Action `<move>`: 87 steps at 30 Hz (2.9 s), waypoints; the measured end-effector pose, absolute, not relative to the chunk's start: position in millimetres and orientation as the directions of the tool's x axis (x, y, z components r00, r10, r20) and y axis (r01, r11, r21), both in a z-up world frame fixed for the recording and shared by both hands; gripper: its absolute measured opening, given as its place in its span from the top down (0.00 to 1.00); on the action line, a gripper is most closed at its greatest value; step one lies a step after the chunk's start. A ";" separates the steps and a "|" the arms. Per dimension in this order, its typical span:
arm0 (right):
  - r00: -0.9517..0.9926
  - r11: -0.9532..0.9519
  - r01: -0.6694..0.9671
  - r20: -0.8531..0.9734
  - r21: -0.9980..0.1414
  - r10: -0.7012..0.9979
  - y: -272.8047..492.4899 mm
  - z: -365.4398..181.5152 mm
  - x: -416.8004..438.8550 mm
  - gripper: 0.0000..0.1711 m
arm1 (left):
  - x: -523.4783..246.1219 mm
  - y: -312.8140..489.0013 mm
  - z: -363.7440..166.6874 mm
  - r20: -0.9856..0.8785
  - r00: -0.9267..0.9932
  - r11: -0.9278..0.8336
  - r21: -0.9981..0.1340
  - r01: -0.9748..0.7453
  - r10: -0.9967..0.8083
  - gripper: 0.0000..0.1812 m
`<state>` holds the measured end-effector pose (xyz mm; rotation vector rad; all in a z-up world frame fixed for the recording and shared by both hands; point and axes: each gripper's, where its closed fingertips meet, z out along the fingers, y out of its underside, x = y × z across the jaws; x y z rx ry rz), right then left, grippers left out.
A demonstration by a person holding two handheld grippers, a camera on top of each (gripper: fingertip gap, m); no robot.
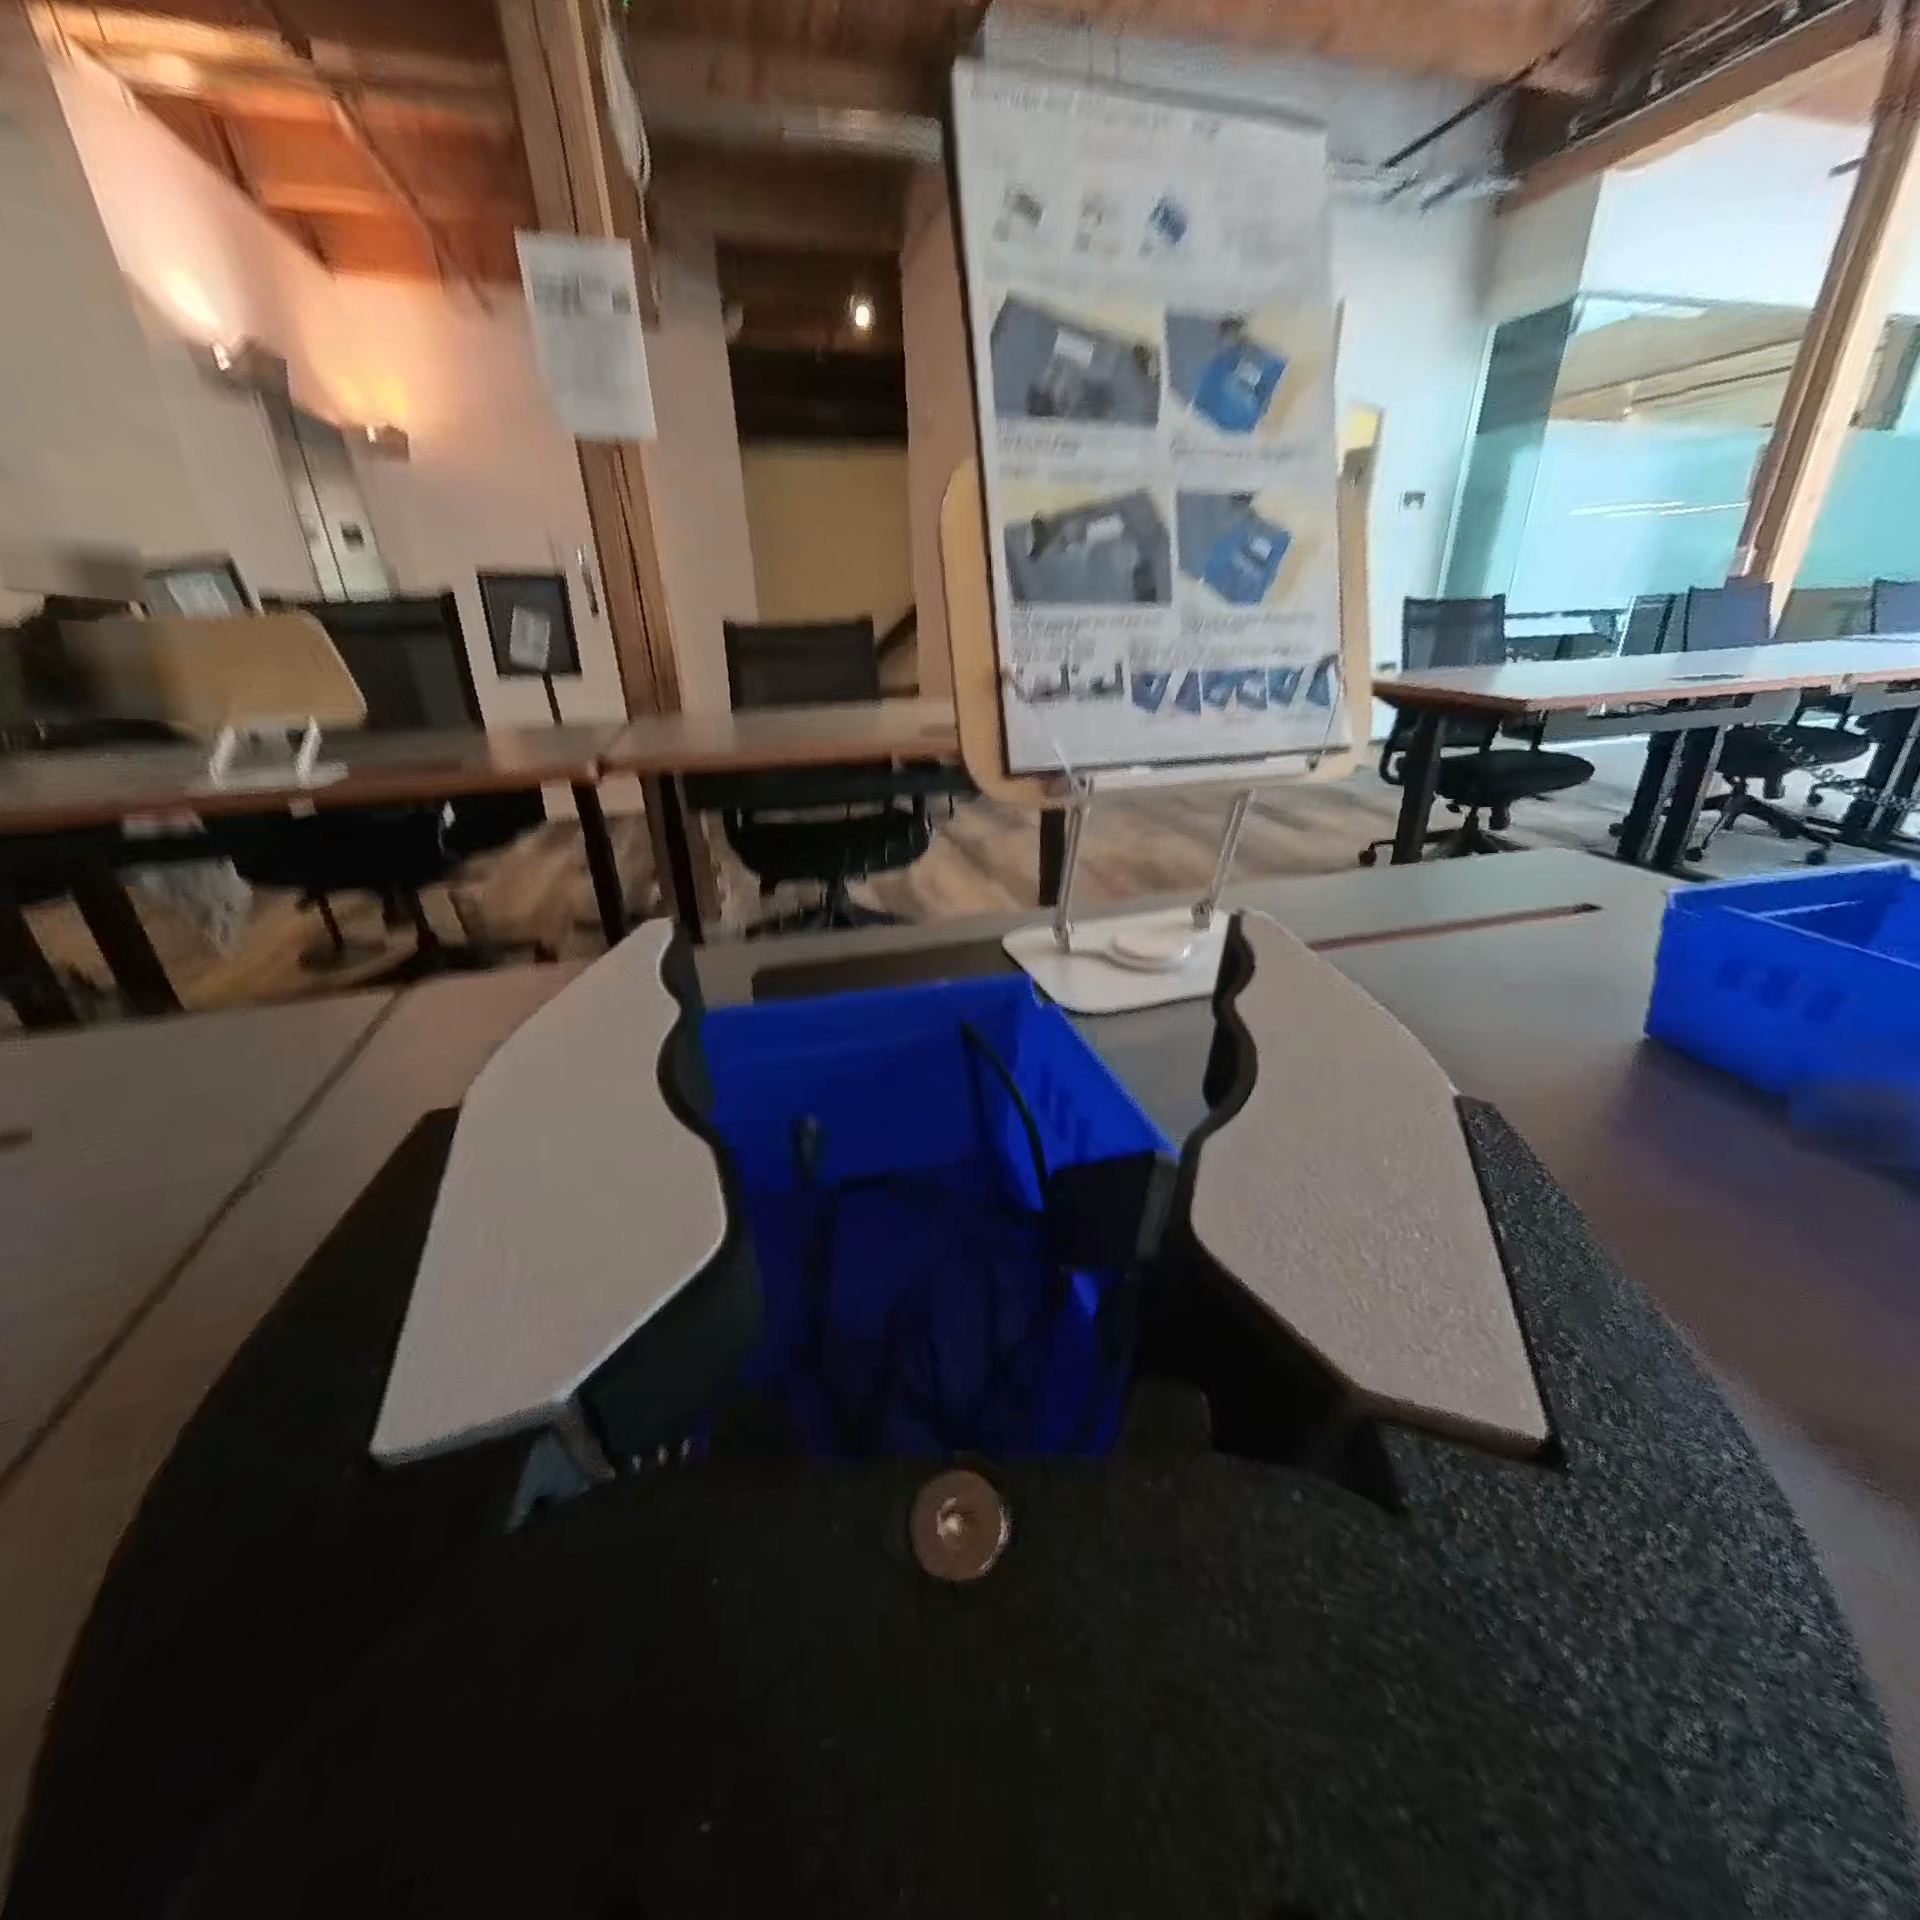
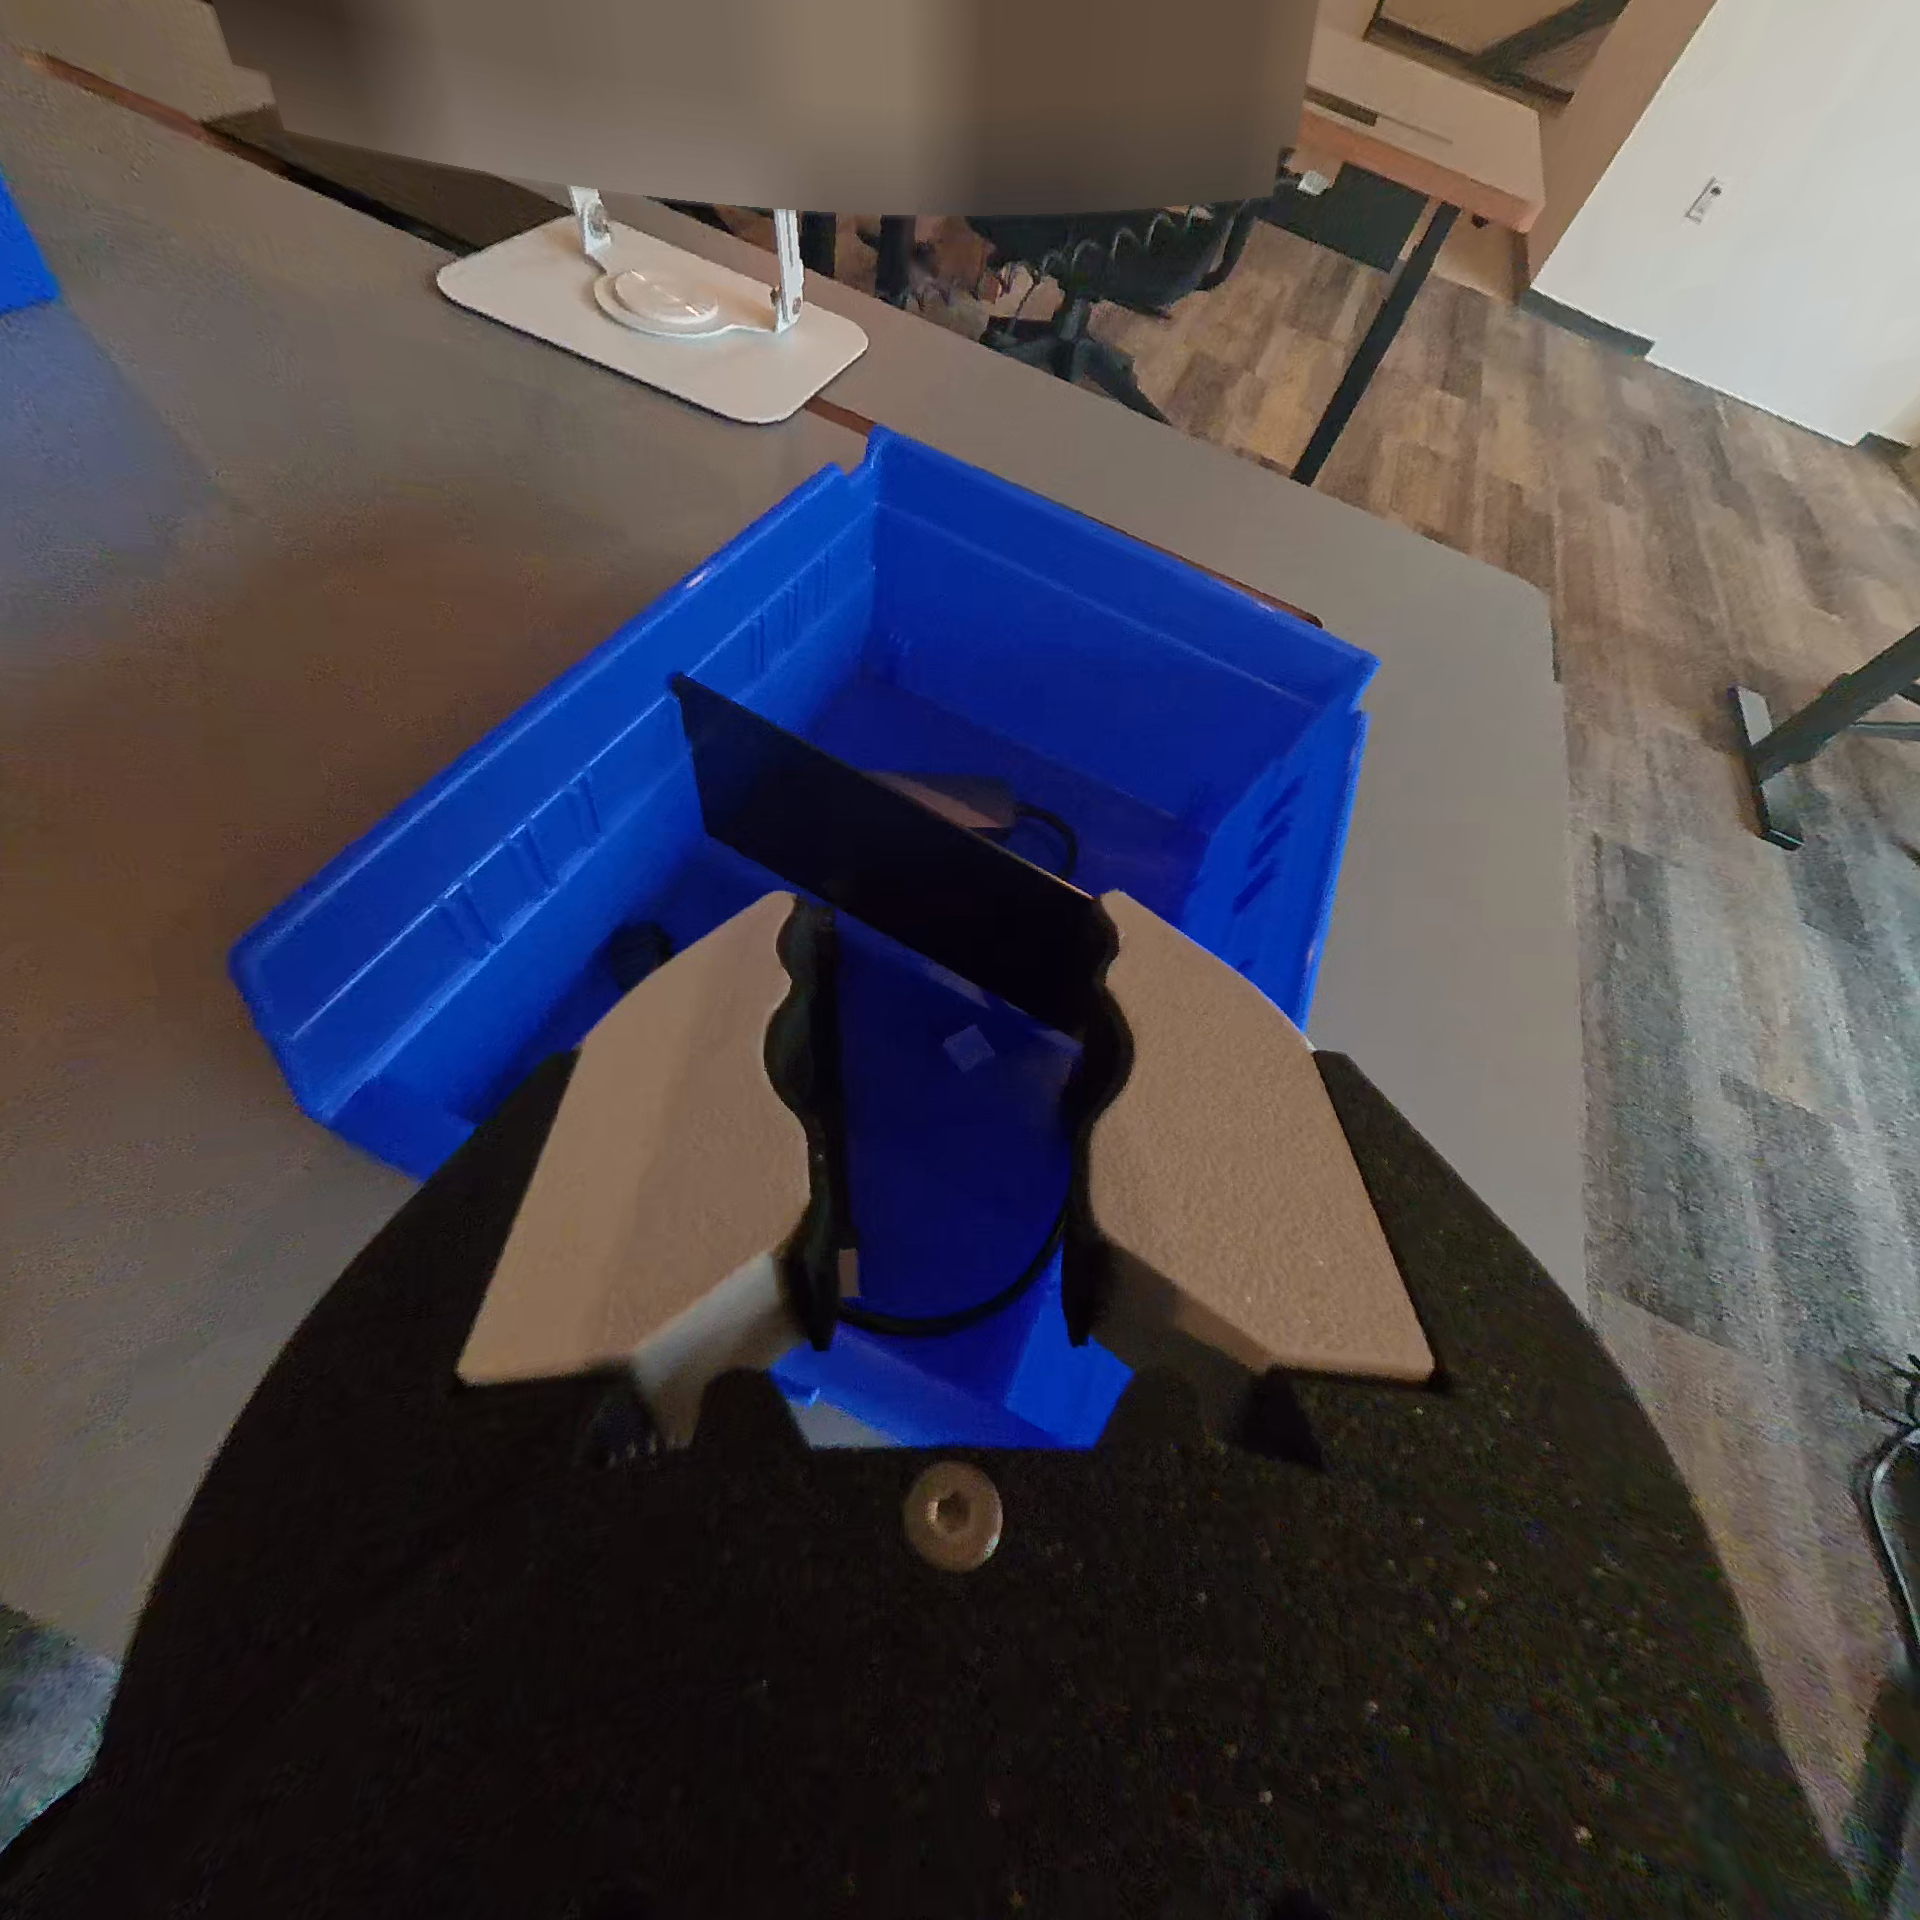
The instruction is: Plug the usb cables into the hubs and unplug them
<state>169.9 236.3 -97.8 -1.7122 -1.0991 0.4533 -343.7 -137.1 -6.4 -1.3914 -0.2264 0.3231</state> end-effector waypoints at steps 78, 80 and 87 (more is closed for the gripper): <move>-0.972 -0.085 0.210 -0.217 -0.974 0.087 -124.7 -33.1 -23.2 0.82 | -39.6 -121.0 17.9 -0.375 0.473 0.438 -0.898 0.025 -0.797 0.65; -0.965 -0.043 0.260 -0.261 -0.965 0.027 -131.6 -36.8 -25.5 0.81 | -29.0 -126.6 13.7 -0.412 0.427 0.453 -0.892 -0.009 -0.805 0.66; -0.938 0.090 0.335 -0.341 -0.938 -0.058 -132.1 -43.3 -28.8 0.82 | -19.3 -135.3 16.6 -0.439 0.383 0.472 -0.882 -0.009 -0.813 0.77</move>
